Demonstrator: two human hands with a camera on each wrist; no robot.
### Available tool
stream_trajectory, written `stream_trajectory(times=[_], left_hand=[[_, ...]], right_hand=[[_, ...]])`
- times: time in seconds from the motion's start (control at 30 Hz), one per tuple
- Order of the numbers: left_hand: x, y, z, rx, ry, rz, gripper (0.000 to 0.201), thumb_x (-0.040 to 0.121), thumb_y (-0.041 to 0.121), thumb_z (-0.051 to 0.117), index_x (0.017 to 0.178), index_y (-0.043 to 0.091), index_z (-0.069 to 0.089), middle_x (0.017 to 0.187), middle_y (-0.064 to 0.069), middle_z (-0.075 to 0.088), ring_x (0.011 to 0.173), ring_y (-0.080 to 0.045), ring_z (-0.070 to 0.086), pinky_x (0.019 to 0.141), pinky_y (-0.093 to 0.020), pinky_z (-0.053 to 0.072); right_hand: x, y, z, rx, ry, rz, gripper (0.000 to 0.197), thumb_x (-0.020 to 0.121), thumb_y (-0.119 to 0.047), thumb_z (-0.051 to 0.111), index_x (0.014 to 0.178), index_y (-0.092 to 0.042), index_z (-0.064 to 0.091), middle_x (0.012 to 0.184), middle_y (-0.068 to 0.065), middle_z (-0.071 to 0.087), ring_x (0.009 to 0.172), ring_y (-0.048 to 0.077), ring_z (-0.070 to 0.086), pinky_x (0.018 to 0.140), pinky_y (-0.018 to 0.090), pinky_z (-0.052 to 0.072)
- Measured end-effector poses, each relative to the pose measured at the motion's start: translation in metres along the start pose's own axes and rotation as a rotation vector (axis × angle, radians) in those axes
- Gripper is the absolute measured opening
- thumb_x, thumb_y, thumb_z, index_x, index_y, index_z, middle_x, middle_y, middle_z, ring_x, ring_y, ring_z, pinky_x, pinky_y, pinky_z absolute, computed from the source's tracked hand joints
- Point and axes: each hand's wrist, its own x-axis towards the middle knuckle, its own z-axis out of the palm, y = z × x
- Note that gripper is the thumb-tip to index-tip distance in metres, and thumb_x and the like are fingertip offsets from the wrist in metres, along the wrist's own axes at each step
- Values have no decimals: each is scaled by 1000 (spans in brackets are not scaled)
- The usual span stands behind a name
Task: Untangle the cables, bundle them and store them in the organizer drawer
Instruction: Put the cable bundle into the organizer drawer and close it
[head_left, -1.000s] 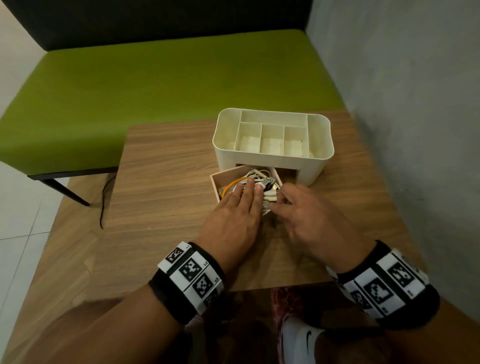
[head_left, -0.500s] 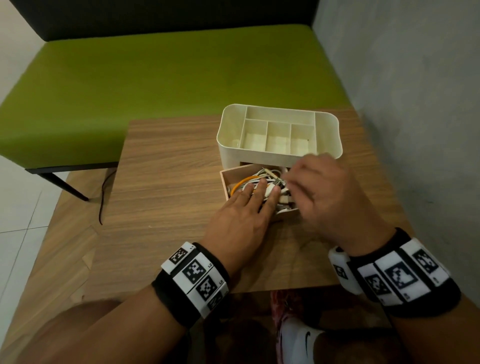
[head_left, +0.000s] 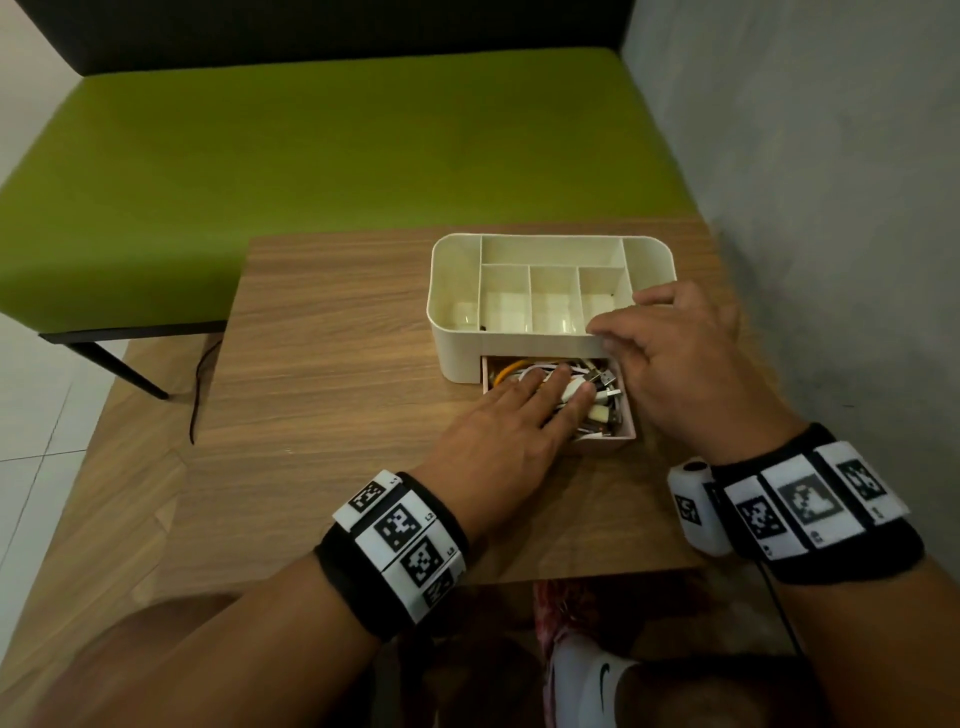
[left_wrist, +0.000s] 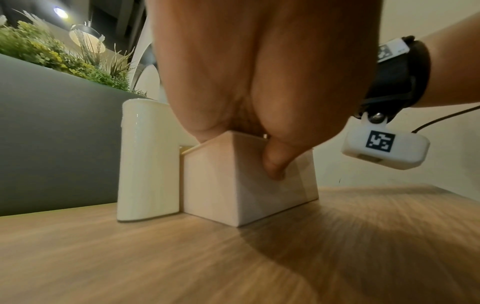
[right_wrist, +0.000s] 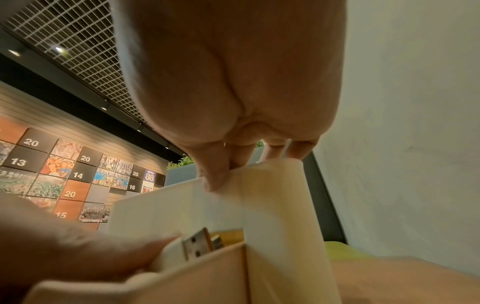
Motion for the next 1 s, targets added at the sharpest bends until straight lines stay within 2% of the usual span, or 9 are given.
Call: stream_trajectory(times=[0.1, 0.17, 0.23, 0.4, 0.53, 0.67, 0.83, 0.9, 1.0], left_hand=[[1, 0, 2, 6, 57, 9, 60, 101, 29, 25, 157, 18, 3, 161, -15, 20, 148, -33, 20, 118, -40, 9], [0, 0, 2, 15, 53, 9, 60, 99, 29, 23, 157, 16, 10, 157, -15, 31, 143, -34, 31, 117, -44, 22], [-1, 1, 1, 14, 58, 0, 62, 96, 29, 21, 156, 15, 16, 153, -16, 38, 139, -35, 37, 114, -46, 28], [-3, 8, 1, 3, 58, -40, 64, 95, 32, 10, 155, 13, 21, 150, -16, 41, 137, -36, 39, 114, -47, 29], [-3, 11, 5, 5, 95, -62, 61, 96, 31, 16, 152, 11, 31, 142, -18, 50, 128, -37, 48, 109, -48, 37], [-4, 13, 5, 2, 113, -68, 58, 98, 30, 20, 151, 10, 32, 140, -20, 50, 125, -36, 50, 106, -47, 40], [-12, 11, 3, 3, 123, -43, 54, 100, 29, 32, 152, 14, 31, 146, -21, 45, 134, -36, 45, 112, -47, 33], [-18, 13, -4, 6, 131, -61, 51, 98, 26, 33, 144, 11, 46, 139, -21, 53, 128, -36, 52, 107, -47, 41], [-25, 16, -18, -16, 252, -71, 49, 91, 20, 32, 126, 5, 64, 122, -18, 65, 103, -34, 63, 84, -45, 55]], right_hand=[[-8, -2, -12, -57, -177, 8, 23, 99, -26, 55, 112, -36, 71, 106, -17, 68, 102, 13, 44, 78, 29, 12], [-11, -2, -19, -92, -252, 2, 24, 101, -30, 51, 114, -39, 68, 110, -17, 69, 101, 13, 46, 80, 30, 13], [-10, -4, -21, -115, -276, -1, 25, 102, -31, 49, 116, -39, 67, 114, -16, 70, 105, 13, 50, 81, 30, 13], [-13, -6, -17, -181, -280, -20, 26, 99, -45, 49, 119, -38, 63, 113, -16, 69, 103, 12, 49, 82, 34, 15], [-18, -6, -4, -202, -184, -29, 17, 91, -35, 64, 108, -35, 65, 104, -15, 70, 96, 15, 51, 81, 36, 16], [-16, -7, 7, -208, -117, 13, 11, 88, -28, 68, 98, -33, 65, 95, -15, 67, 90, 11, 43, 79, 34, 13], [-14, -7, 9, -228, -115, 56, 14, 86, -26, 70, 98, -33, 65, 91, -14, 66, 92, 14, 49, 79, 35, 15], [-15, -7, 10, -229, -112, 55, 14, 86, -26, 70, 97, -33, 65, 90, -15, 66, 90, 11, 44, 79, 35, 14], [-14, -7, 12, -251, -121, 72, 14, 85, -24, 70, 93, -32, 63, 86, -16, 63, 87, 9, 37, 76, 32, 9]])
